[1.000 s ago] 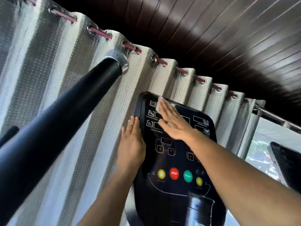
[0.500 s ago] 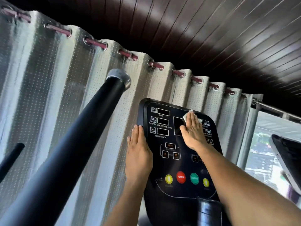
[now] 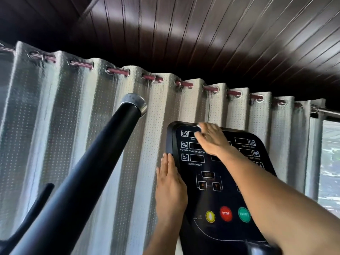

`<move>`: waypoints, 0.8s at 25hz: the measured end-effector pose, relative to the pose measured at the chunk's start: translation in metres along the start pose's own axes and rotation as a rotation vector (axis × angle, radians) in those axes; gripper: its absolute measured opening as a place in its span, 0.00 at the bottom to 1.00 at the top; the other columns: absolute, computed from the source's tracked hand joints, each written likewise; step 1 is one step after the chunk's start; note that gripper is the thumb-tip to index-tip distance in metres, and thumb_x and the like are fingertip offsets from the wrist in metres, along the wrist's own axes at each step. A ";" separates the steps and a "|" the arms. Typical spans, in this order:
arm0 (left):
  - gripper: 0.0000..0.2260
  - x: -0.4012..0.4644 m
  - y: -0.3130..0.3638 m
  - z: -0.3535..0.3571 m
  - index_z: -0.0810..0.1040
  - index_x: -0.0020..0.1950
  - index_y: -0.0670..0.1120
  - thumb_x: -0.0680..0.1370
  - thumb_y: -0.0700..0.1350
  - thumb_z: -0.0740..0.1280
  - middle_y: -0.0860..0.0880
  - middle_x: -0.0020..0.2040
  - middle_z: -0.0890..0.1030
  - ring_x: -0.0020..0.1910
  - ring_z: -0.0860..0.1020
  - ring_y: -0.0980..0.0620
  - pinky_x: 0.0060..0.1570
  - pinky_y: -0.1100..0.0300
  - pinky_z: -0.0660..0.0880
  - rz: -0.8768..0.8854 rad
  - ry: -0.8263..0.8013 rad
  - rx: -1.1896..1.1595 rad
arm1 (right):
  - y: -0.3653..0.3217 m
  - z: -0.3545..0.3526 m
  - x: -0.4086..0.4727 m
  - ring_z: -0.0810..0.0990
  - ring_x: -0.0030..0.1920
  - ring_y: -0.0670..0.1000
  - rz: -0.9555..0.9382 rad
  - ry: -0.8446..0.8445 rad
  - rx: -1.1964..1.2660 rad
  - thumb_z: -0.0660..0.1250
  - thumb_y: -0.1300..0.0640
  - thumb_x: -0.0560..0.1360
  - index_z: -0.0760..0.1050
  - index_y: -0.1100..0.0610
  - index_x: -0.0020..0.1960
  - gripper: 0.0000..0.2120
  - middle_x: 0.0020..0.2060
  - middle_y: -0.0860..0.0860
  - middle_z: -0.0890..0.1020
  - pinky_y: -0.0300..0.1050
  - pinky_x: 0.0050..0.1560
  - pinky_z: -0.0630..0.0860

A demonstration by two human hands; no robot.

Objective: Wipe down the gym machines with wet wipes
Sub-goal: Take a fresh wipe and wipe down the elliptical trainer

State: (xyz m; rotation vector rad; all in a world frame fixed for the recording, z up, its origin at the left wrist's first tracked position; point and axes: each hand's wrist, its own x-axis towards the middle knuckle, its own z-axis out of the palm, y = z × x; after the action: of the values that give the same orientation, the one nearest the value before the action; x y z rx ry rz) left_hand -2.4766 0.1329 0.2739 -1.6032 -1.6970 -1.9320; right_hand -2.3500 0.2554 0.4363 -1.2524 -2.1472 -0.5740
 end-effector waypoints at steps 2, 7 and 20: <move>0.25 -0.001 0.002 -0.003 0.52 0.85 0.52 0.88 0.44 0.50 0.57 0.84 0.52 0.81 0.50 0.59 0.78 0.59 0.61 0.003 0.009 0.012 | -0.029 0.001 0.008 0.59 0.79 0.55 -0.135 -0.012 -0.015 0.44 0.40 0.82 0.56 0.56 0.80 0.32 0.80 0.55 0.62 0.53 0.80 0.51; 0.24 -0.001 0.004 -0.006 0.56 0.84 0.51 0.87 0.45 0.53 0.56 0.84 0.55 0.82 0.57 0.57 0.75 0.61 0.62 0.008 -0.001 0.006 | -0.034 -0.001 0.016 0.54 0.81 0.53 -0.185 -0.060 0.060 0.49 0.47 0.86 0.51 0.52 0.83 0.27 0.82 0.51 0.56 0.52 0.79 0.48; 0.22 0.002 -0.002 -0.002 0.65 0.82 0.50 0.87 0.43 0.55 0.54 0.82 0.62 0.79 0.63 0.56 0.71 0.64 0.65 0.062 0.049 0.008 | -0.064 0.002 0.010 0.46 0.81 0.48 -0.487 -0.116 -0.049 0.34 0.38 0.73 0.59 0.52 0.79 0.40 0.81 0.48 0.57 0.52 0.80 0.39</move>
State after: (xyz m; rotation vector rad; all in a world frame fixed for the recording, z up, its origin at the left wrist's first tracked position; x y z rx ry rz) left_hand -2.4799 0.1335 0.2740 -1.5723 -1.6153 -1.9166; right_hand -2.4106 0.2333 0.4367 -0.7949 -2.5671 -0.7692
